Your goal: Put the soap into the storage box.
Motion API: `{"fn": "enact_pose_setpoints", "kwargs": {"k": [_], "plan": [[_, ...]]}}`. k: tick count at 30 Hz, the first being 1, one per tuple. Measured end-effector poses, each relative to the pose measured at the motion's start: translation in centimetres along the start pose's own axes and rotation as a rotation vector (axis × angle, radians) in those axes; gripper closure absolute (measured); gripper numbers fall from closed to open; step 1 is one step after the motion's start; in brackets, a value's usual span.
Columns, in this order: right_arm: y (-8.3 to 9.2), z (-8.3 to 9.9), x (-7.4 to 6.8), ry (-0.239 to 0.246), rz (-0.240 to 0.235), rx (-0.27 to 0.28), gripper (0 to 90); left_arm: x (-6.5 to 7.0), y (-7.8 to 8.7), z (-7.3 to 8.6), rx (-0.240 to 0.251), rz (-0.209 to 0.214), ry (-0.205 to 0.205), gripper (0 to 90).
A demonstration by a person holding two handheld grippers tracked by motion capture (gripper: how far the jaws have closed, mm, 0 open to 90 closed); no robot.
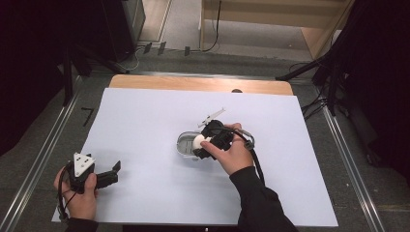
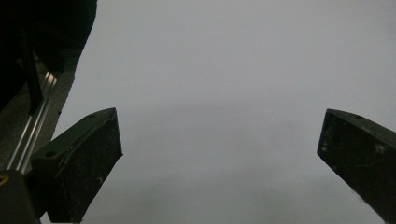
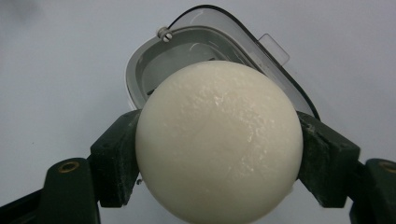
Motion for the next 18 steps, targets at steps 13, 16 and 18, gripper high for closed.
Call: {"fn": "enact_pose_setpoints", "kwargs": {"k": [13, 16, 18], "plan": [[-0.9, -0.4, -0.3, -0.009, -0.012, -0.006, 25.2, 0.0, 0.0, 0.0, 0.001, -0.001, -0.002, 0.2], [-1.1, -0.4, -0.3, -0.006, -0.011, -0.011, 25.2, 0.0, 0.0, 0.0, 0.001, -0.001, -0.003, 0.2], [-1.2, -0.3, -0.3, -0.008, -0.015, -0.014, 25.2, 0.0, 0.0, 0.0, 0.001, -0.001, -0.002, 0.2]]}}
Point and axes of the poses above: each handheld gripper's, and its own axes: y roughly backward along the jaws, z roughly out of its underside, x roughly to its right, the point moved 9 cm from there along -y, roughly forward along the jaws, and after that the axes turned 2 degrees about -z, right-handed, at the moved point
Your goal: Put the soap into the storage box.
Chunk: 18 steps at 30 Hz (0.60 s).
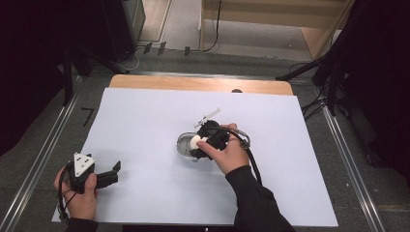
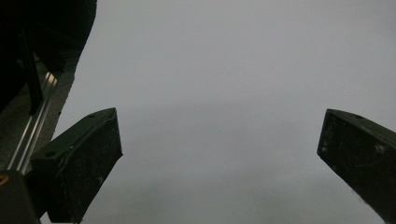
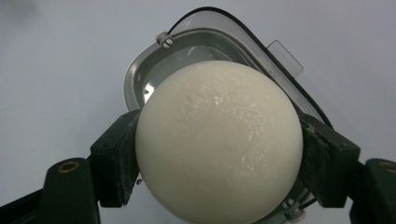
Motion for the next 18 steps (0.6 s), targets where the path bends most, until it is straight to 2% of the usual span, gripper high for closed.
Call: {"fn": "enact_pose_setpoints", "kwargs": {"k": [18], "plan": [[-0.84, 0.21, -0.08, -0.004, -0.023, -0.027, 25.1, -0.01, -0.01, 0.0, 0.0, 0.0, 0.0, 0.2]]}}
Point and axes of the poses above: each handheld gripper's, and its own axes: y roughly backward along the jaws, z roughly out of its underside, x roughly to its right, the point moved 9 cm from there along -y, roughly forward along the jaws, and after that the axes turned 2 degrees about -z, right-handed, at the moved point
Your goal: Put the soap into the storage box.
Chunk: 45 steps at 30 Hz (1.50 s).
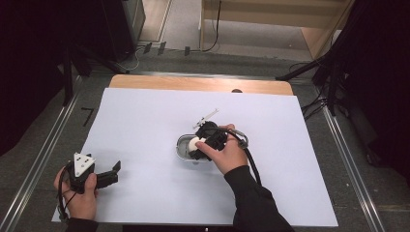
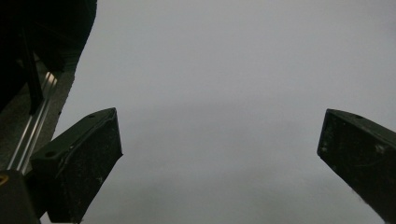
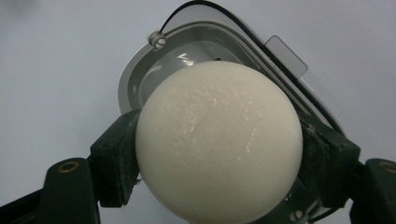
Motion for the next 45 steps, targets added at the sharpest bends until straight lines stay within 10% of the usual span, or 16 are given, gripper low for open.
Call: {"fn": "enact_pose_setpoints", "kwargs": {"k": [22, 45], "plan": [[-0.7, 0.1, 0.2, -0.008, 0.03, 0.001, 24.2, 0.0, 0.0, 0.0, -0.001, 0.001, 0.001, 0.2], [2.5, 2.0, 1.4, -0.042, 0.053, 0.071, 13.5, 0.0, 0.0, 0.0, 0.0, -0.001, 0.001, 0.2]]}}
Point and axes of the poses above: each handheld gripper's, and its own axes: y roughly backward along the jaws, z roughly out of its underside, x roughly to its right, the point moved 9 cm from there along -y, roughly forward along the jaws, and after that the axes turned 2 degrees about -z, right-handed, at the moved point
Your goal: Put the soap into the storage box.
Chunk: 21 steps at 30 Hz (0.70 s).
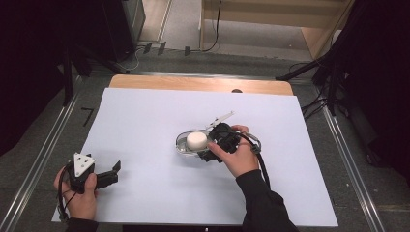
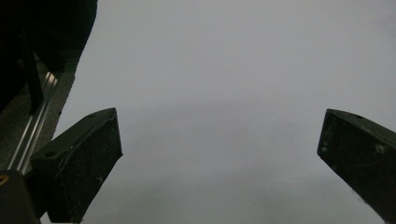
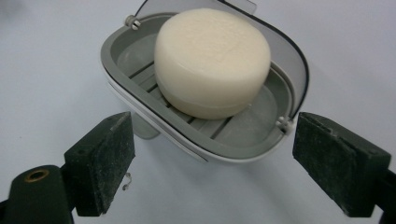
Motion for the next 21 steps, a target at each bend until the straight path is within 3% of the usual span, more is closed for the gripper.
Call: {"fn": "enact_pose_setpoints", "kwargs": {"k": [7, 21], "plan": [[0.8, 0.8, 0.9, -0.013, 0.013, 0.018, 13.5, 0.0, 0.0, 0.0, 0.0, -0.001, 0.0, 0.2], [2.7, 3.9, 3.8, -0.08, 0.057, 0.042, 13.5, 0.0, 0.0, 0.0, -0.001, -0.001, -0.002, 0.2]]}}
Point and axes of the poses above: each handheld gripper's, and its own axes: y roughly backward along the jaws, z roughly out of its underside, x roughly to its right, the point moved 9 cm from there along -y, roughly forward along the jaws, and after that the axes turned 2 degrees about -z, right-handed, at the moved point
